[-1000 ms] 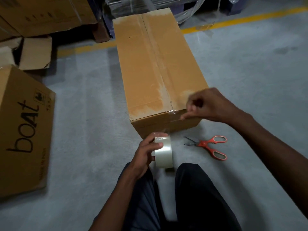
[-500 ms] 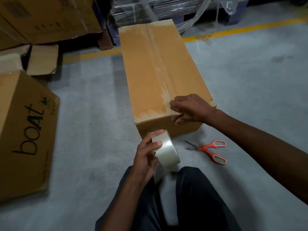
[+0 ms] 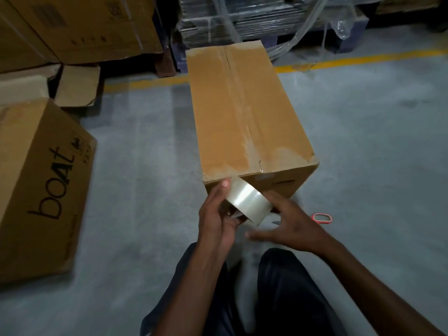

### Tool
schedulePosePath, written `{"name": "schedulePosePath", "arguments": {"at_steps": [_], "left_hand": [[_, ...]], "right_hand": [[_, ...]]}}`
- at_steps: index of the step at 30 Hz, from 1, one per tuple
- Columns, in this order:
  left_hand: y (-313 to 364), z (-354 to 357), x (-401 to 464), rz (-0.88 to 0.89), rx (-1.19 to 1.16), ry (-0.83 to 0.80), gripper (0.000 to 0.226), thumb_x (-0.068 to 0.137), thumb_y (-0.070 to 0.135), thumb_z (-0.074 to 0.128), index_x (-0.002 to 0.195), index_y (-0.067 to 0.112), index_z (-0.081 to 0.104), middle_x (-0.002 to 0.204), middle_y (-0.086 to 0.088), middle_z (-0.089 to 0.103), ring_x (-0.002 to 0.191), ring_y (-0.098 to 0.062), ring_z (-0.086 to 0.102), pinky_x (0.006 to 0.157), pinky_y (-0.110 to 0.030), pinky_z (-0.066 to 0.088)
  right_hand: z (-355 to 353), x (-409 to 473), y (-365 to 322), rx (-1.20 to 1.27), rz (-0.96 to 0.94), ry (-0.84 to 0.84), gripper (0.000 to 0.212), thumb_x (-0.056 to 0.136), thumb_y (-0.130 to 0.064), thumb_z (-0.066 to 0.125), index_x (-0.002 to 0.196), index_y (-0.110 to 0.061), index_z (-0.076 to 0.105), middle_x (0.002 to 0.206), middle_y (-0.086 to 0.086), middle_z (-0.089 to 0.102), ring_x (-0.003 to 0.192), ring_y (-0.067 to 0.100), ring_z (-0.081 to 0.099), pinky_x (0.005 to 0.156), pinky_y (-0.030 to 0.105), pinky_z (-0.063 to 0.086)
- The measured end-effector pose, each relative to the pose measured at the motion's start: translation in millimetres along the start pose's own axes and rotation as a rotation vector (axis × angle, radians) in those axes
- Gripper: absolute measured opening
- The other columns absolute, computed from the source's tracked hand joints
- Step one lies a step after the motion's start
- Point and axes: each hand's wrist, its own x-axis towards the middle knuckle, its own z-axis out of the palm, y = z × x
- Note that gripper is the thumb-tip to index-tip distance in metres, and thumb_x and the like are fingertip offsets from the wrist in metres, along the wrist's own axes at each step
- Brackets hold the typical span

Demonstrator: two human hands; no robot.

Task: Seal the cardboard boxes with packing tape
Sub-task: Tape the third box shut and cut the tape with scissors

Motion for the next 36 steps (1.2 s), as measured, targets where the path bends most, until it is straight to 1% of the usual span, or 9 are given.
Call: {"name": "schedulePosePath", "arguments": {"at_steps": [3,6,10,14,18,23,28,33,36], "left_hand": [[9,5,2,0.138,0.127,0.118,0.022,0.084,0.017,0.08,0.105,0.011,0.079,0.092,-0.003,0.077,0.089,-0.021,0.072,0.09,-0.046,0.057],[21,0,12,0.394,0.369,0.245,0.013,0.082,0.016,0.085,0.092,0.024,0.082,0.091,0.002,0.08,0.092,-0.016,0.076,0.094,-0.044,0.06],[41,-7,27,0.544,0.516,0.325,0.01,0.082,0.02,0.085,0.092,0.024,0.083,0.086,0.001,0.08,0.086,-0.021,0.077,0.085,-0.044,0.063],[61,-8,34,0.435,0.467,0.331,0.015,0.084,0.013,0.083,0.096,0.004,0.081,0.081,-0.009,0.079,0.073,-0.02,0.076,0.062,-0.025,0.056],[71,-27,37,0.356,0.404,0.396,0.011,0.084,0.012,0.083,0.088,0.003,0.078,0.078,-0.011,0.078,0.077,-0.023,0.078,0.062,-0.027,0.057],[64,-47,33,0.243,0.264,0.45,0.009,0.083,0.006,0.082,0.084,0.001,0.075,0.077,-0.012,0.077,0.074,-0.022,0.077,0.063,-0.028,0.059],[53,-47,38,0.244,0.215,0.505,0.01,0.084,0.008,0.082,0.085,0.001,0.075,0.075,-0.012,0.077,0.074,-0.023,0.078,0.065,-0.028,0.061],[42,-39,52,0.232,0.268,0.553,0.015,0.084,0.012,0.081,0.072,0.006,0.075,0.07,-0.011,0.076,0.07,-0.023,0.076,0.068,-0.031,0.064],[31,-40,55,0.232,0.284,0.568,0.019,0.086,0.013,0.08,0.068,0.009,0.075,0.067,-0.009,0.075,0.067,-0.021,0.075,0.068,-0.032,0.063]], "right_hand": [[3,16,-2,-0.043,-0.072,0.252,0.055,0.067,-0.035,0.083,0.117,-0.021,0.063,0.102,-0.005,0.067,0.09,0.011,0.065,0.073,0.044,0.057],[-24,40,-20,-0.123,-0.174,0.235,0.042,0.064,-0.029,0.08,0.1,-0.027,0.057,0.087,-0.01,0.063,0.077,0.006,0.061,0.059,0.026,0.047],[-50,74,-40,-0.272,-0.301,0.122,0.044,0.063,-0.032,0.081,0.1,-0.028,0.058,0.086,-0.01,0.063,0.076,0.007,0.059,0.061,0.023,0.043],[-60,94,-51,-0.369,-0.429,0.036,0.052,0.064,-0.048,0.075,0.105,-0.019,0.059,0.091,-0.008,0.064,0.078,0.007,0.057,0.063,0.02,0.043],[-74,103,-59,-0.583,-0.466,-0.022,0.06,0.064,-0.062,0.064,0.107,-0.02,0.061,0.09,-0.005,0.064,0.077,0.015,0.058,0.061,0.032,0.046],[-101,98,-44,-0.666,-0.403,-0.003,0.037,0.069,-0.021,0.085,0.1,-0.016,0.066,0.088,0.003,0.069,0.078,0.022,0.064,0.06,0.029,0.044],[-125,84,-30,-0.694,-0.37,0.066,0.038,0.065,-0.014,0.088,0.093,-0.019,0.064,0.082,0.002,0.066,0.072,0.023,0.061,0.058,0.024,0.04],[-136,76,-28,-0.695,-0.354,0.063,0.04,0.063,-0.035,0.088,0.091,-0.018,0.064,0.079,0.003,0.066,0.068,0.021,0.06,0.055,0.027,0.042],[-137,75,-26,-0.714,-0.343,0.046,0.041,0.063,-0.03,0.093,0.091,-0.02,0.064,0.08,0.001,0.066,0.069,0.02,0.06,0.056,0.024,0.041]]}}
